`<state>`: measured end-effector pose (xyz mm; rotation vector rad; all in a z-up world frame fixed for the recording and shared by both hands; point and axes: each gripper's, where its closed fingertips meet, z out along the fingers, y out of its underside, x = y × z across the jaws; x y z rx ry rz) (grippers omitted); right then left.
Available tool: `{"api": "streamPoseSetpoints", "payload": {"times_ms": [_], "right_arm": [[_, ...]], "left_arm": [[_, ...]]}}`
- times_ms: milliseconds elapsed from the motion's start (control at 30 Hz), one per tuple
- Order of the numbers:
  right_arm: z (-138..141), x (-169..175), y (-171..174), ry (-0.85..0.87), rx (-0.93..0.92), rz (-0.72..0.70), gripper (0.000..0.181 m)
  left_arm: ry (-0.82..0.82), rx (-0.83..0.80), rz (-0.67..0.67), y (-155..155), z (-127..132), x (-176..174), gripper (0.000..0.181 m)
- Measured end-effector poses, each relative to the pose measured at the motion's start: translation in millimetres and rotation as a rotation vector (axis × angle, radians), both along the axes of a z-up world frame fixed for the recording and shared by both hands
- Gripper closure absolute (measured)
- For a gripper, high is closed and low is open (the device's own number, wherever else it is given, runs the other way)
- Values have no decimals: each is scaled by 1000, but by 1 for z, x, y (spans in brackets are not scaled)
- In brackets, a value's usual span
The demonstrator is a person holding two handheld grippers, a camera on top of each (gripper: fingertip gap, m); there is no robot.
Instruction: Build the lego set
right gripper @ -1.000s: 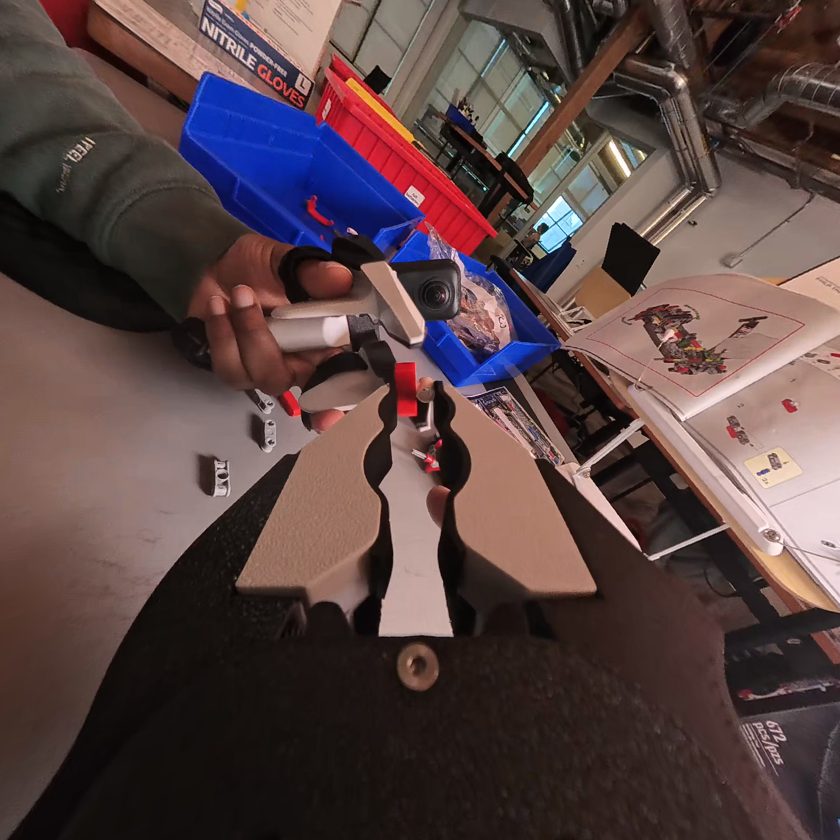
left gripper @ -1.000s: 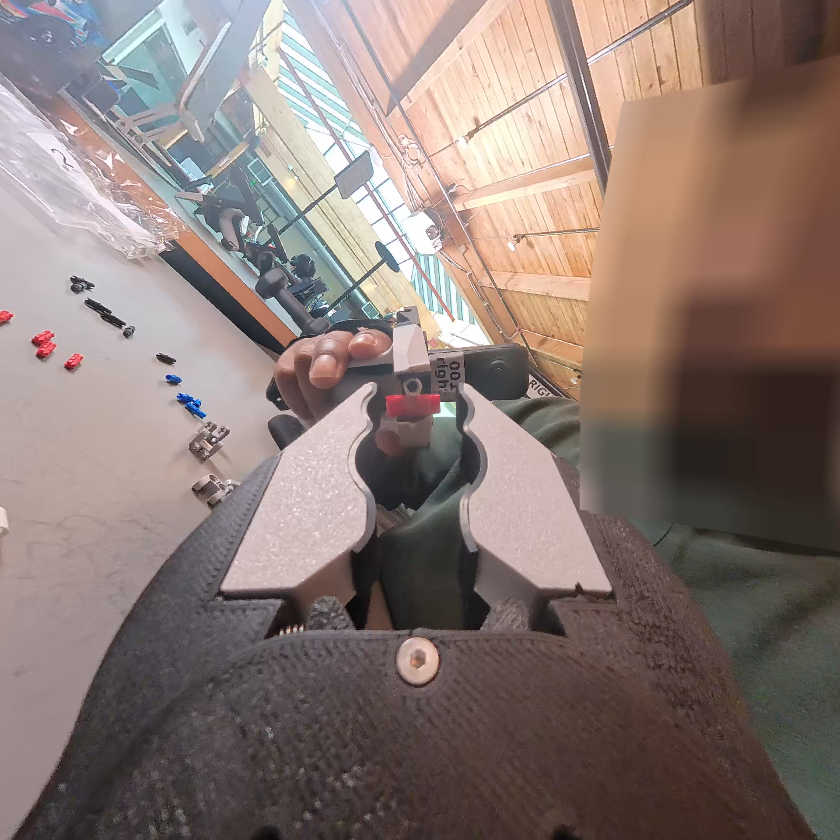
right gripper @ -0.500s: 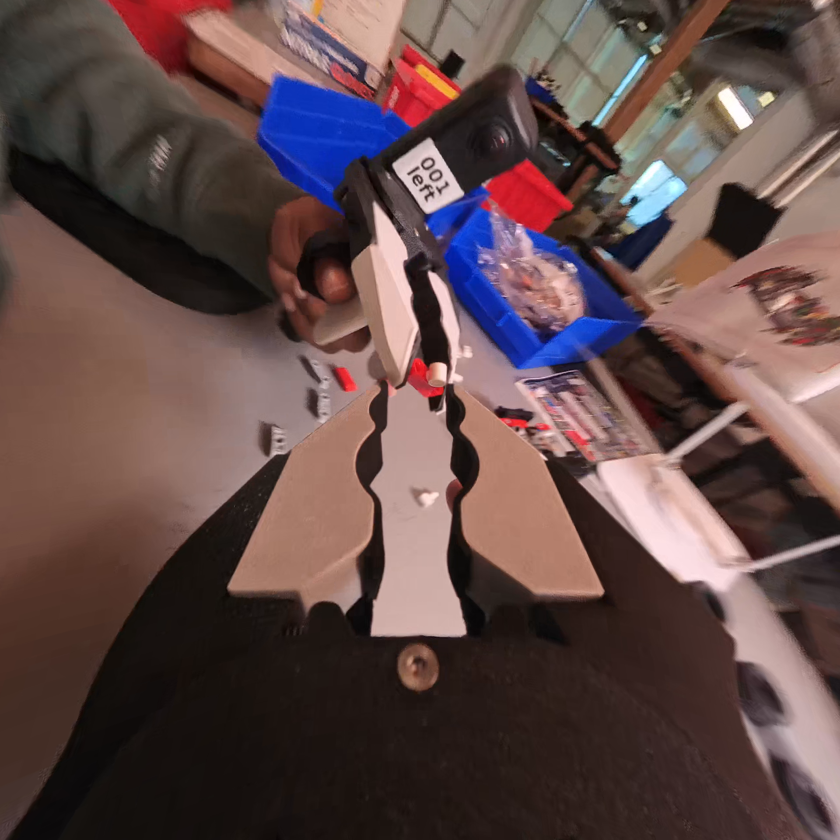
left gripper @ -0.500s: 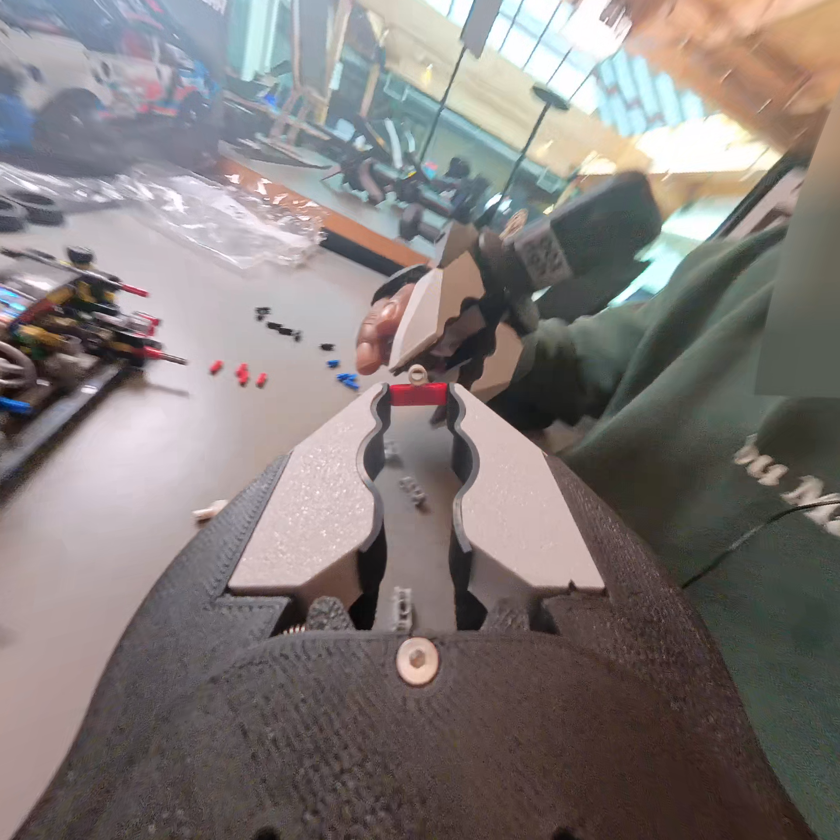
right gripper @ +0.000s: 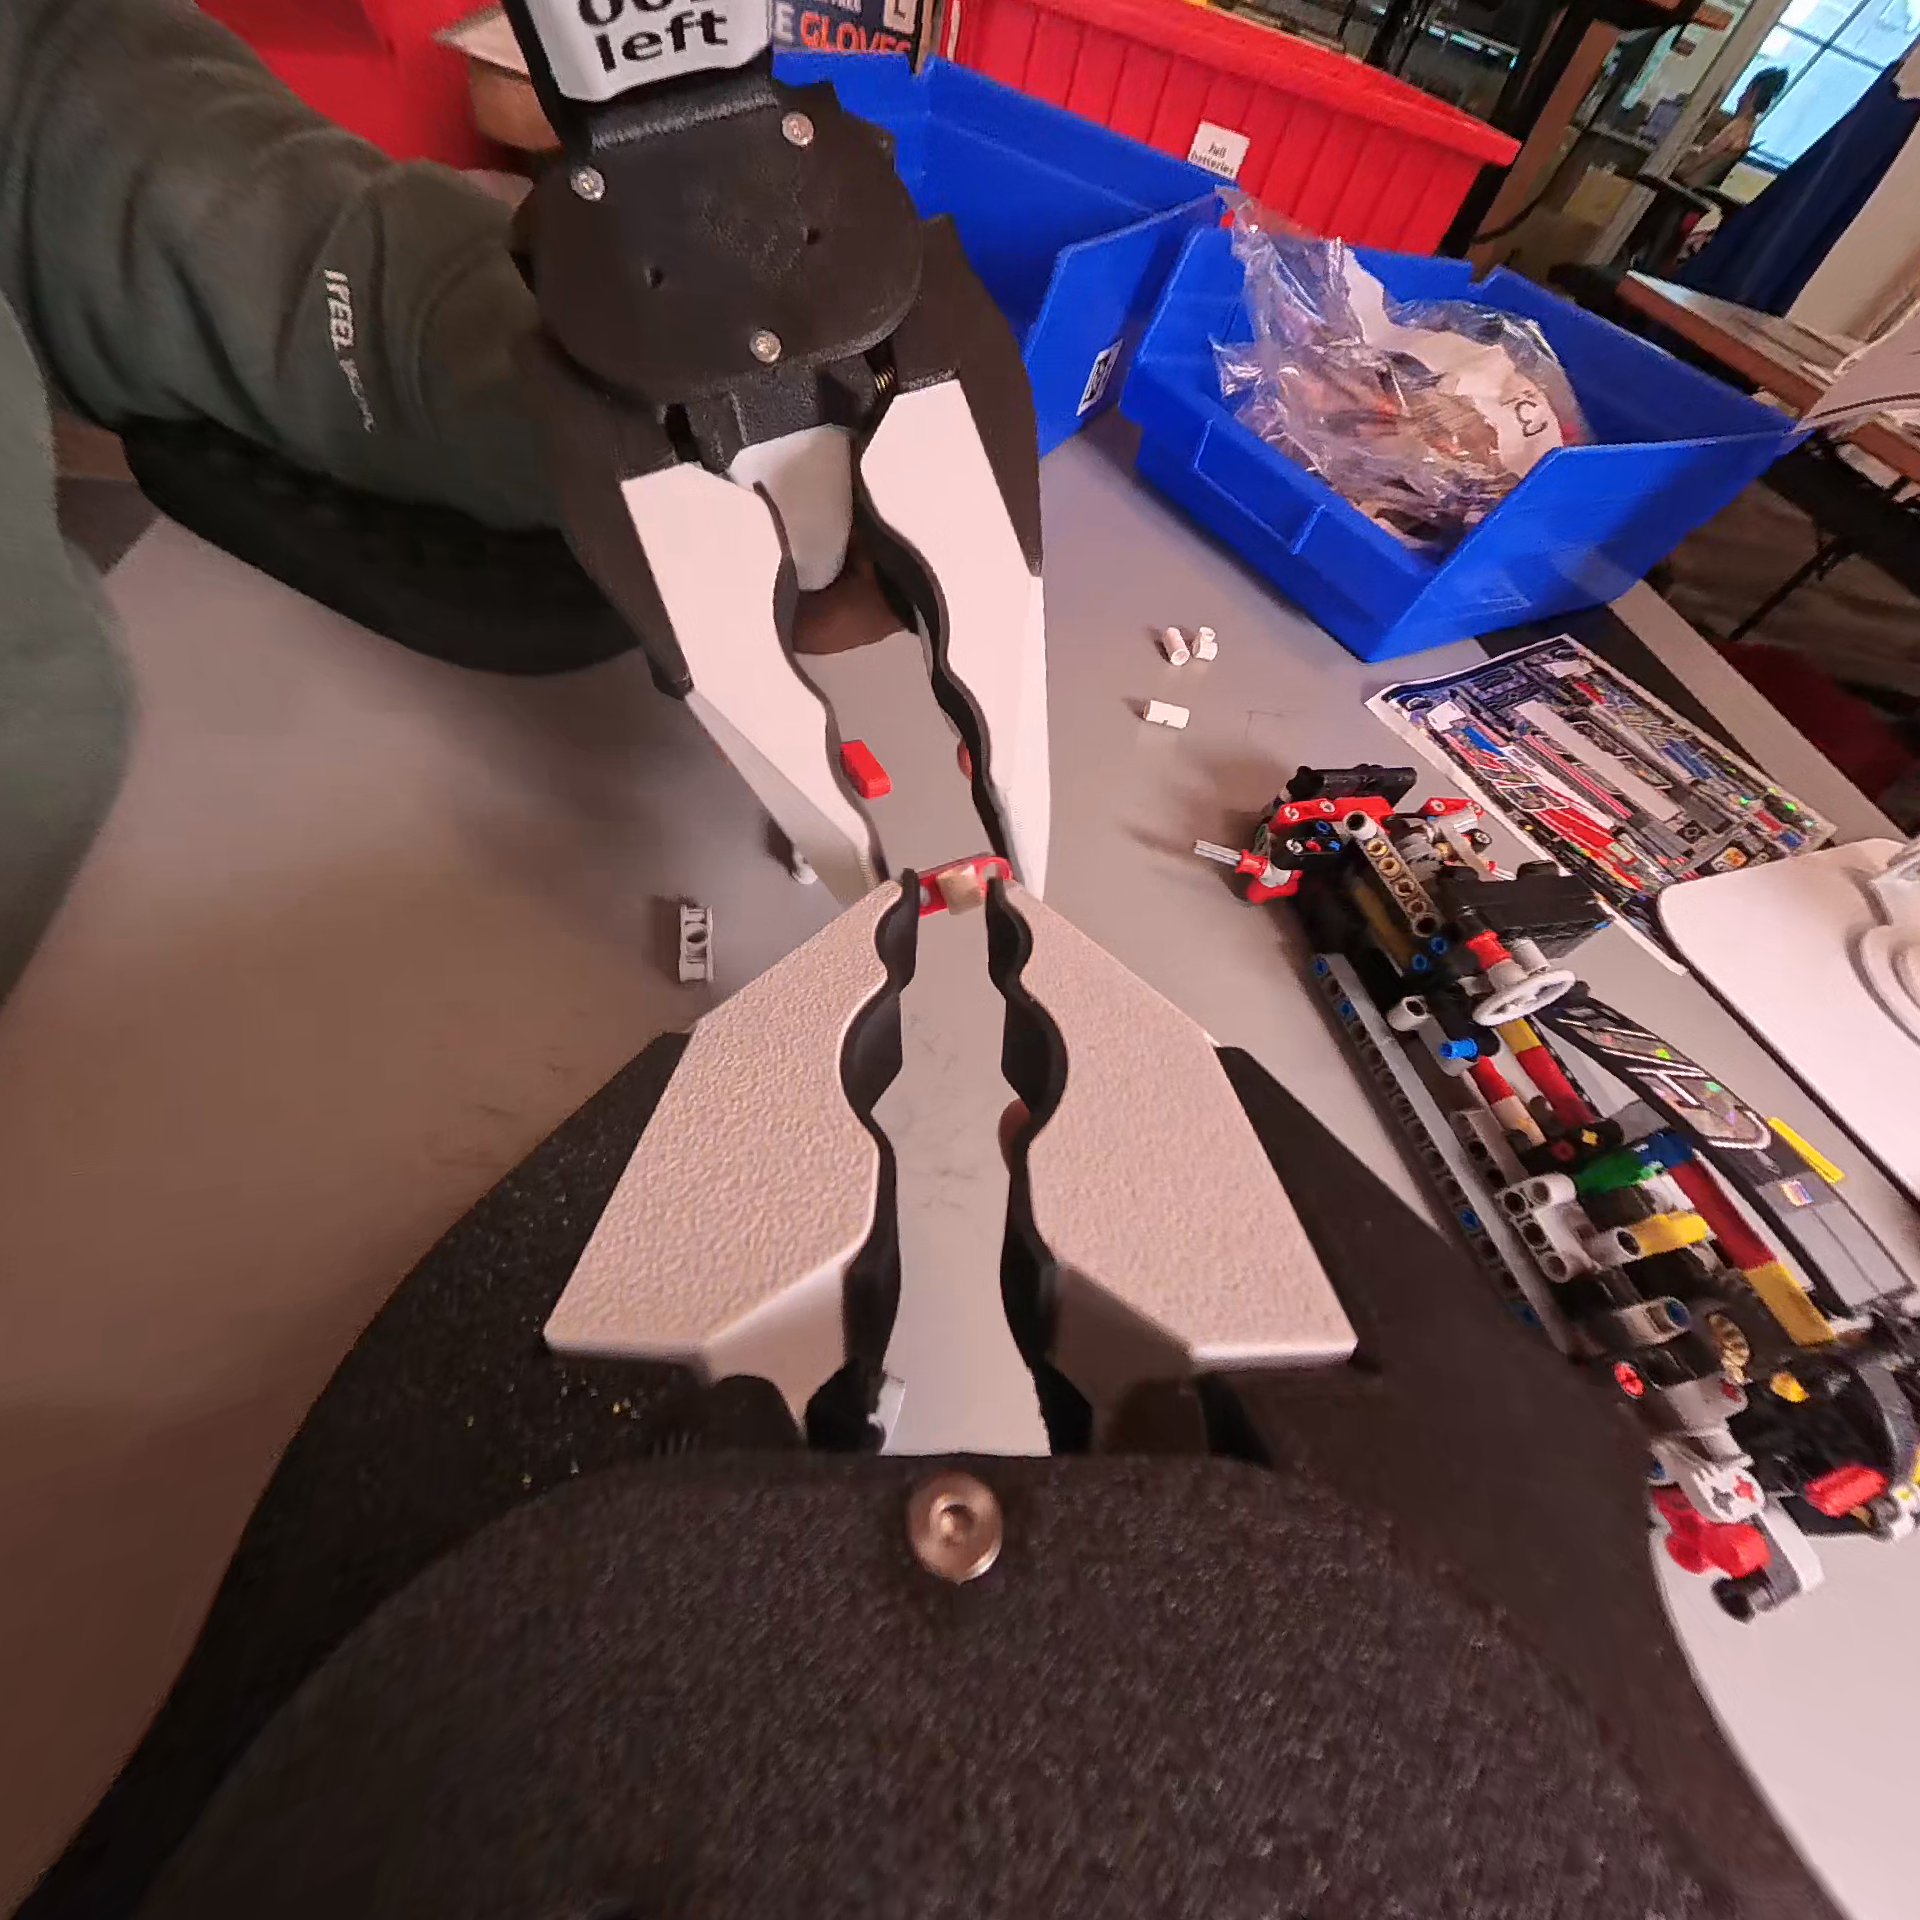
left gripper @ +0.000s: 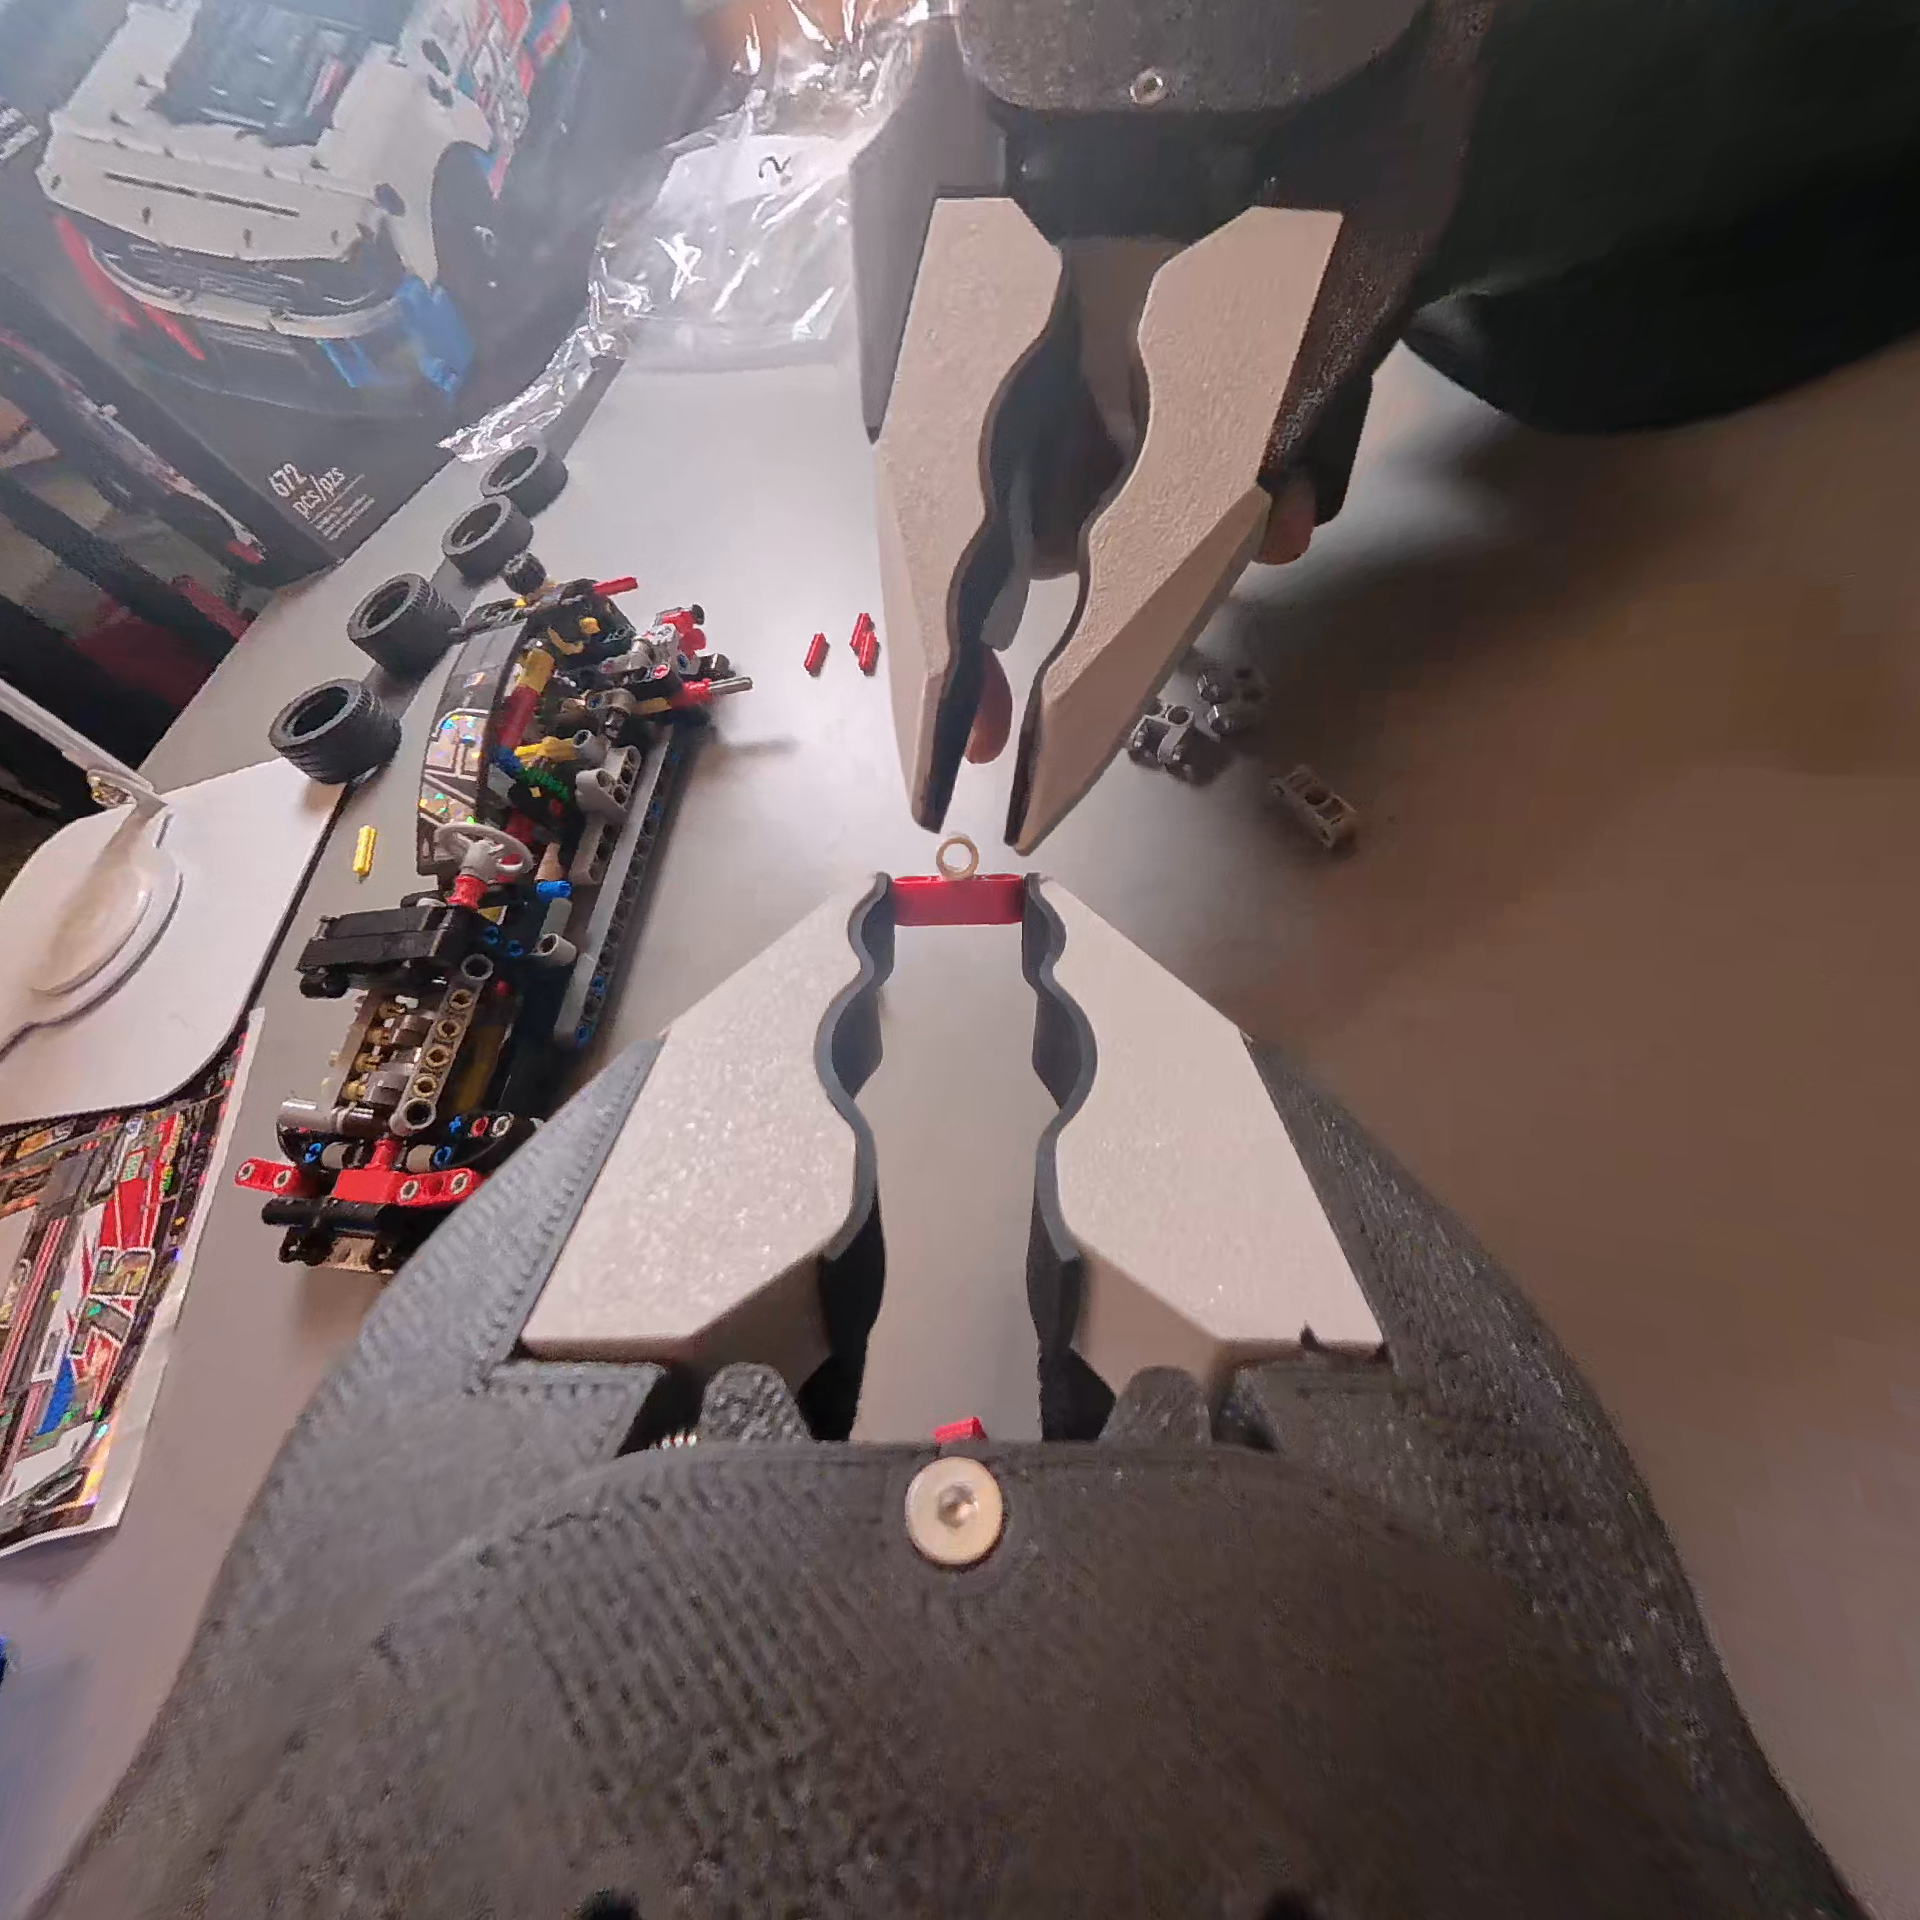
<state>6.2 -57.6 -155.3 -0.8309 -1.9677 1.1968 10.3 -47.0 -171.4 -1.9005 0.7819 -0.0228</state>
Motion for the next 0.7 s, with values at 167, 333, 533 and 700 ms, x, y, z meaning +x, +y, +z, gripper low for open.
{"api": "streamPoseSetpoints", "payload": {"times_ms": [167, 333, 533, 700], "right_arm": [[-6, 2, -3, -20, 31, 22, 173], [-10, 6, -7, -36, 42, 46, 175], [-15, 9, -9, -59, 71, 67, 174], [-12, 5, -6, -100, 3, 9, 175]], "left_arm": [[57, -10, -27, -3, -5, 4, 158], [95, -9, -63, -6, -8, 9, 159], [110, -12, -89, -8, -10, 14, 158], [141, 26, -57, -4, -7, 8, 159]]}}
